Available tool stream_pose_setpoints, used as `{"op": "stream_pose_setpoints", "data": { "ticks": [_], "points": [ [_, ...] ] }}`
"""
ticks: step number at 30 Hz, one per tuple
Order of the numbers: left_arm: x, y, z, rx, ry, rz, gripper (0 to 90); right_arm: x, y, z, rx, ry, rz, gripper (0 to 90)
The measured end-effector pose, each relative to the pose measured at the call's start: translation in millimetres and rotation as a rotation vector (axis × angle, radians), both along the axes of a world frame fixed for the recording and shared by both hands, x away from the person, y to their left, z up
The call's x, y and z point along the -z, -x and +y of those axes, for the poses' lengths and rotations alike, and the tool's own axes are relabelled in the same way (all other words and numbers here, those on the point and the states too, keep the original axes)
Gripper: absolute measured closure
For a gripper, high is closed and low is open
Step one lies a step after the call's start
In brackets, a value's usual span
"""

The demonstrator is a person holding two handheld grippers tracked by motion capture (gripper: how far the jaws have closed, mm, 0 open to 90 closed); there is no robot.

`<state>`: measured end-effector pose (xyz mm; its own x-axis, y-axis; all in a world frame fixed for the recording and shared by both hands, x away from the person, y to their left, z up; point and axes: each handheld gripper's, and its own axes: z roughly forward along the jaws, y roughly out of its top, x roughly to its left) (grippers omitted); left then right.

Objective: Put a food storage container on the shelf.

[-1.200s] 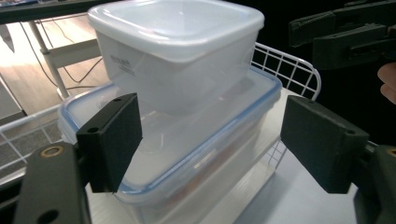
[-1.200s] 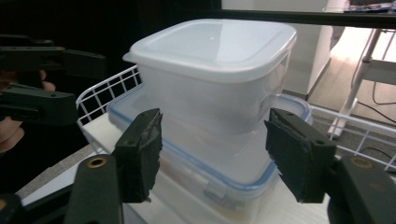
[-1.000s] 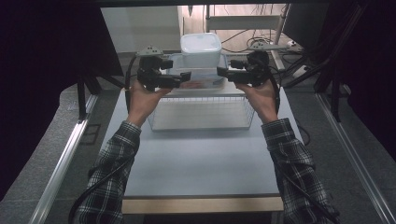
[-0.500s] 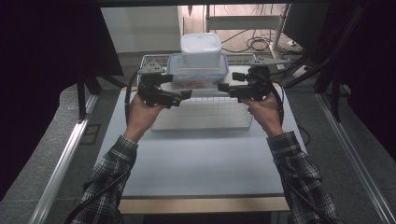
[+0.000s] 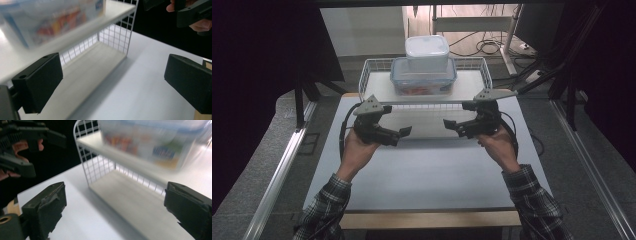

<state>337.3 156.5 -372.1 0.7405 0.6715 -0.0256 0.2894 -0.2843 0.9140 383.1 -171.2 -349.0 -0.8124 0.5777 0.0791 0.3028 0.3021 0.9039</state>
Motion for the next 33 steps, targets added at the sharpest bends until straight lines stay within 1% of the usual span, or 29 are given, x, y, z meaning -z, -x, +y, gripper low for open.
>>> {"op": "stream_pose_setpoints", "data": {
  "ticks": [3, 4, 5, 6, 7, 8, 9, 10, 11, 12, 13, 14, 17, 18, 20, 21, 24, 27, 29, 30, 33],
  "points": [
    [16.6, 11.0, 5.6, -0.013, -0.003, 0.015, 1.7, 15.2, 10.2, -3.2, -0.009, 0.02, 0.007, 1.7],
    [22.2, 14.4, 7.4, -0.016, -0.003, 0.021, 1.2, 24.8, 15.9, -6.0, -0.016, 0.026, 0.007, 1.3],
    [27.9, 17.9, 9.4, -0.025, -0.001, 0.023, 1.2, 24.8, 15.9, -6.0, -0.016, 0.026, 0.007, 1.3],
    [33.4, 21.3, 11.4, -0.032, 0.0, 0.026, 1.3, 34.5, 21.6, -8.8, -0.015, 0.029, 0.012, 1.1],
    [38.5, 24.4, 13.3, -0.033, -0.004, 0.029, 1.2, 39.0, 24.1, -10.4, -0.013, 0.034, 0.012, 1.1],
    [48.4, 30.9, 17.4, -0.047, -0.001, 0.027, 1.2, 43.6, 26.4, -11.8, -0.011, 0.04, 0.012, 1.0],
    [48.4, 30.9, 17.4, -0.047, -0.001, 0.027, 1.4, 43.6, 26.4, -11.8, -0.011, 0.04, 0.012, 1.0],
    [53.3, 33.8, 18.8, -0.051, 0.0, 0.032, 1.3, 52.5, 31.1, -14.8, -0.004, 0.051, 0.014, 1.1],
    [58.1, 36.4, 20.6, -0.051, -0.013, 0.035, 1.3, 52.5, 31.1, -14.8, -0.004, 0.051, 0.014, 1.1],
    [68.6, 41.6, 23.7, -0.063, -0.027, 0.037, 1.4, 61.5, 35.8, -17.9, 0.003, 0.063, 0.017, 1.1],
    [68.6, 41.6, 23.7, -0.063, -0.027, 0.037, 1.4, 66.2, 38.6, -19.6, 0.005, 0.062, 0.017, 1.1],
    [73.9, 43.6, 24.8, -0.067, -0.028, 0.042, 1.4, 66.2, 38.6, -19.6, 0.005, 0.062, 0.017, 1.1],
    [89.9, 49.5, 27.6, -0.083, -0.023, 0.05, 1.3, 82.5, 48.3, -24.9, 0.015, 0.04, 0.002, 1.3],
    [95.5, 51.5, 27.9, -0.091, -0.024, 0.049, 1.3, 87.8, 51.7, -25.4, 0.013, 0.047, 0.004, 1.3],
    [107.0, 55.6, 27.7, -0.113, -0.044, 0.045, 1.4, 97.2, 58.6, -26.6, 0.016, 0.069, 0.0, 1.2],
    [113.2, 57.7, 27.2, -0.123, -0.048, 0.047, 1.4, 101.8, 61.8, -27.5, 0.012, 0.071, 0.001, 1.2],
    [130.0, 62.1, 25.4, -0.13, -0.064, 0.069, 1.3, 115.2, 69.0, -31.4, 0.003, 0.078, 0.016, 1.2],
    [140.4, 63.1, 22.8, -0.115, -0.098, 0.101, 1.1, 127.9, 71.9, -35.5, 0.006, 0.095, 0.045, 1.2],
    [143.5, 62.2, 21.4, -0.118, -0.131, 0.098, 0.9, 136.4, 71.3, -37.1, 0.014, 0.11, 0.07, 1.3],
    [143.9, 61.7, 21.2, -0.116, -0.13, 0.1, 0.8, 140.3, 70.4, -37.2, 0.02, 0.121, 0.081, 1.3],
    [143.7, 60.7, 22.1, -0.112, -0.101, 0.106, 0.3, 146.8, 66.7, -36.9, 0.027, 0.139, 0.104, 1.3]
  ]
}}
